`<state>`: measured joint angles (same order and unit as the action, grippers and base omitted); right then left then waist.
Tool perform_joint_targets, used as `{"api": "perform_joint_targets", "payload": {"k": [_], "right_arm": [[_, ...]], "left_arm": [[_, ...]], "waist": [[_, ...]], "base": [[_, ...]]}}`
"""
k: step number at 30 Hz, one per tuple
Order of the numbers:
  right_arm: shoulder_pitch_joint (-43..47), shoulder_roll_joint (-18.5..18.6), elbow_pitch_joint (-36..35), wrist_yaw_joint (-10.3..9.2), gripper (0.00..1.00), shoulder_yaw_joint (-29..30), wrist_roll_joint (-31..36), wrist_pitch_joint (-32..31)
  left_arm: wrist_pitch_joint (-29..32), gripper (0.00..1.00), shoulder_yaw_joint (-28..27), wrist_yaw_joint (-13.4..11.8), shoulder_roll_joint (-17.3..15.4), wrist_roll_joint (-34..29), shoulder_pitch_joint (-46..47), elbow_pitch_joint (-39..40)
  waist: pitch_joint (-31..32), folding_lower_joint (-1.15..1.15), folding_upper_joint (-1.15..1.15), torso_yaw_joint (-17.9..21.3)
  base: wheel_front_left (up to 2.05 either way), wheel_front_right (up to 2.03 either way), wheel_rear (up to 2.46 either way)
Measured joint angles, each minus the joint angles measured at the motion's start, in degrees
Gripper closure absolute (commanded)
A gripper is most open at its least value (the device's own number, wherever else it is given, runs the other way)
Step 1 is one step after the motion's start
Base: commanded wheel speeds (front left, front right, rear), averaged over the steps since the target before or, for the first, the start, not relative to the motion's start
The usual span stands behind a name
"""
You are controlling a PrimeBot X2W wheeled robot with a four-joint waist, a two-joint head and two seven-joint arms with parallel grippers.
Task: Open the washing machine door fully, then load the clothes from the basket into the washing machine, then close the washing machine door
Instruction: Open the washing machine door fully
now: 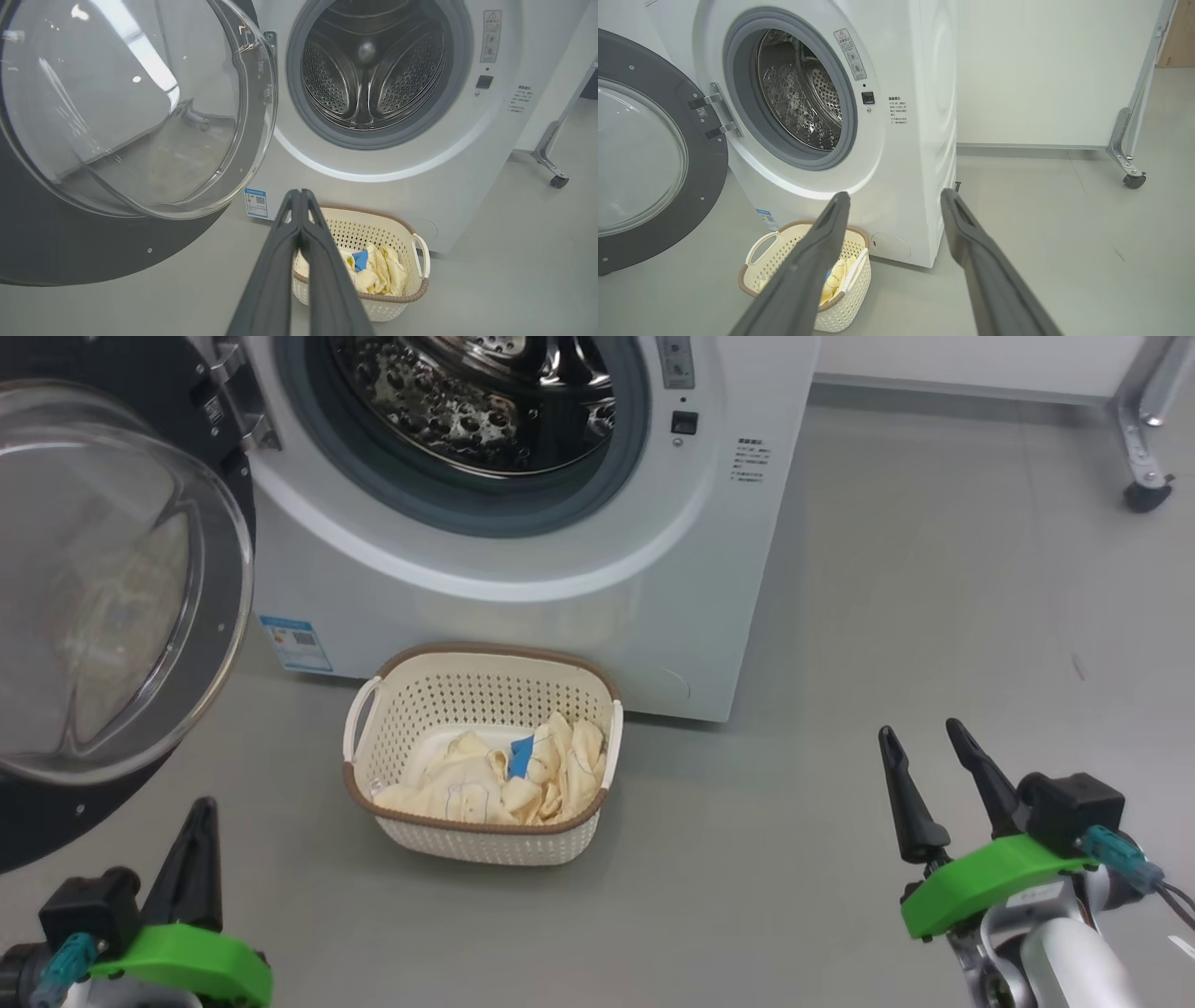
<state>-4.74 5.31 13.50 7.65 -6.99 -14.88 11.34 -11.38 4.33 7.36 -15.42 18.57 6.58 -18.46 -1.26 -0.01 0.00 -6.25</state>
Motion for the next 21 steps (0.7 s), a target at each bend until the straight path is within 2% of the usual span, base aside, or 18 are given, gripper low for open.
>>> {"api": "perform_joint_targets", "payload": {"k": [14, 15, 17, 18, 19, 21], "right_arm": [[0.9, -0.6, -1.5, 0.00, 0.00, 0.8, -0.2, 0.3], [0.9, -0.6, -1.6, 0.00, 0.00, 1.0, -0.2, 0.3], [0.9, -0.6, -1.8, 0.00, 0.00, 1.2, -0.2, 0.3], [0.9, -0.7, -1.9, 0.00, 0.00, 1.2, -0.2, 0.3], [0.9, -0.7, -1.9, 0.00, 0.00, 1.2, -0.2, 0.3], [0.9, -0.7, -2.1, 0.00, 0.00, 1.3, -0.2, 0.3]], "left_arm": [[-1.3, 1.00, 2.2, -0.2, 3.0, 0.7, -4.8, 7.3], [-1.7, 0.95, 2.3, -0.2, 3.2, 0.8, -4.8, 7.5], [-1.8, 0.45, 2.9, -0.4, 3.2, 0.2, -5.0, 7.6], [-2.0, 0.10, 3.0, -0.4, 3.3, 0.0, -5.3, 7.8], [-2.3, 0.00, 3.2, -0.4, 3.4, 0.0, -5.7, 8.0], [-2.5, 0.00, 3.6, -0.4, 3.7, -0.2, -6.6, 8.3]], "waist": [[2.0, 0.00, 0.00, 5.9], [2.0, 0.00, 0.00, 6.1], [2.1, 0.00, 0.00, 6.4], [2.0, 0.00, 0.00, 6.5], [2.0, 0.00, 0.00, 6.7], [1.9, 0.00, 0.00, 6.9]], "base": [[0.00, 0.00, 0.00], [0.00, 0.00, 0.00], [0.00, 0.00, 0.00], [0.00, 0.00, 0.00], [0.00, 0.00, 0.00], [0.00, 0.00, 0.00]]}}
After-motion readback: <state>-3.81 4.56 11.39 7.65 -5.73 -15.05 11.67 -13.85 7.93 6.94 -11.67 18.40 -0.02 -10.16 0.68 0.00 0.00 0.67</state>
